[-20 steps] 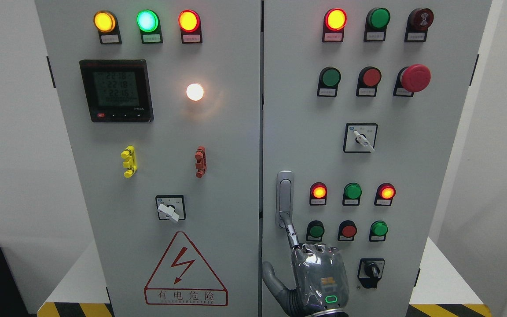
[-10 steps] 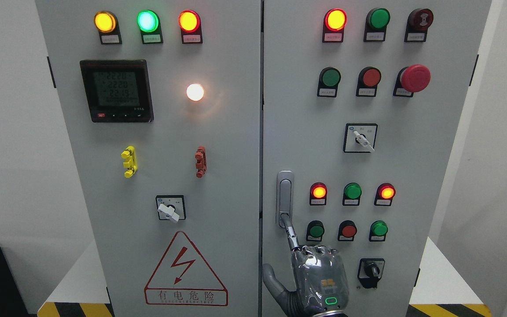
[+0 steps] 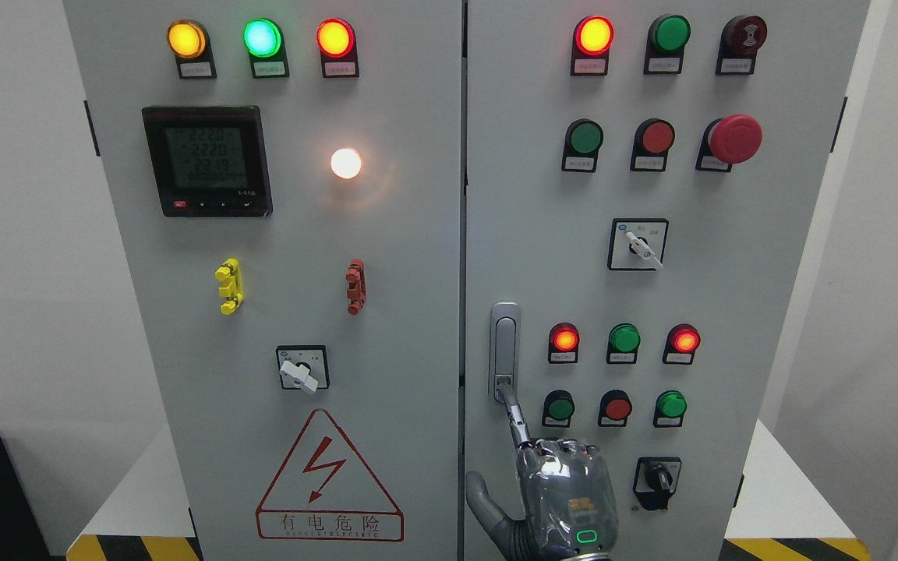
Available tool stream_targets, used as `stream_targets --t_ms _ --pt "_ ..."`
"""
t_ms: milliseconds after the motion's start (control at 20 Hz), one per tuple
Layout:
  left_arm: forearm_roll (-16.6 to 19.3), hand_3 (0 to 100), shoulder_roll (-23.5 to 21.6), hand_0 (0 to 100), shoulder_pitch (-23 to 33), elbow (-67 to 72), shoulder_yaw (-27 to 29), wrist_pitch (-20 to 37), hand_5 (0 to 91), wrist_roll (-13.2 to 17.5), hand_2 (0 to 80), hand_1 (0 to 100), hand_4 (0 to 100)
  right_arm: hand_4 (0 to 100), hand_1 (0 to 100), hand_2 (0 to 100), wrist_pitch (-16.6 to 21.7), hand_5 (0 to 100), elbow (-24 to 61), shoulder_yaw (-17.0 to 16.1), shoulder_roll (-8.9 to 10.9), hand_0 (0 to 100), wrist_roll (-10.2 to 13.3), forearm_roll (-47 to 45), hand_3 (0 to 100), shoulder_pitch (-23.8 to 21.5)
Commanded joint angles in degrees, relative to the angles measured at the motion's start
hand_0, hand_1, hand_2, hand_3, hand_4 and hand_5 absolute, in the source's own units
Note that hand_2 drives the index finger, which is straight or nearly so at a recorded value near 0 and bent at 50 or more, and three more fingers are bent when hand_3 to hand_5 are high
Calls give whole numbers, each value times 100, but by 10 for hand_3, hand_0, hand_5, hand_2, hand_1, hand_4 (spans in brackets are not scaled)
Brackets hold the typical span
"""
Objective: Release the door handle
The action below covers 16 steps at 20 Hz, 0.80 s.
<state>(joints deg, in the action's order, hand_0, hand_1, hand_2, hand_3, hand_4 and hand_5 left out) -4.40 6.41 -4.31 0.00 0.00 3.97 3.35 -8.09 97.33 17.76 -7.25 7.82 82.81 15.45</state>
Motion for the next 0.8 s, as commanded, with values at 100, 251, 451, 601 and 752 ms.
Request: stream_targets --t_ms 100,251,451,601,752 --pt "0 92 0 0 0 -114 -123 -2 0 -1 22 0 13 996 302 14 -8 968 -39 -9 13 355 -9 -2 1000 -50" --pt "0 92 0 0 0 -114 -123 -2 0 -1 21 0 13 996 302 17 -8 968 -39 -9 13 355 -18 -2 1000 -59" --pt "0 93 0 0 0 -114 -123 -2 0 -1 21 0 13 996 302 18 -8 968 -30 -9 13 354 -9 -2 1000 -85" --pt "0 92 0 0 0 -114 -123 -2 0 -1 21 0 15 996 302 21 -8 968 -21 -9 13 353 -9 -2 1000 -94" --pt "0 90 0 0 0 -114 -123 -2 0 -1 21 0 15 997 301 21 1 968 -21 -9 13 353 -9 -2 1000 -94"
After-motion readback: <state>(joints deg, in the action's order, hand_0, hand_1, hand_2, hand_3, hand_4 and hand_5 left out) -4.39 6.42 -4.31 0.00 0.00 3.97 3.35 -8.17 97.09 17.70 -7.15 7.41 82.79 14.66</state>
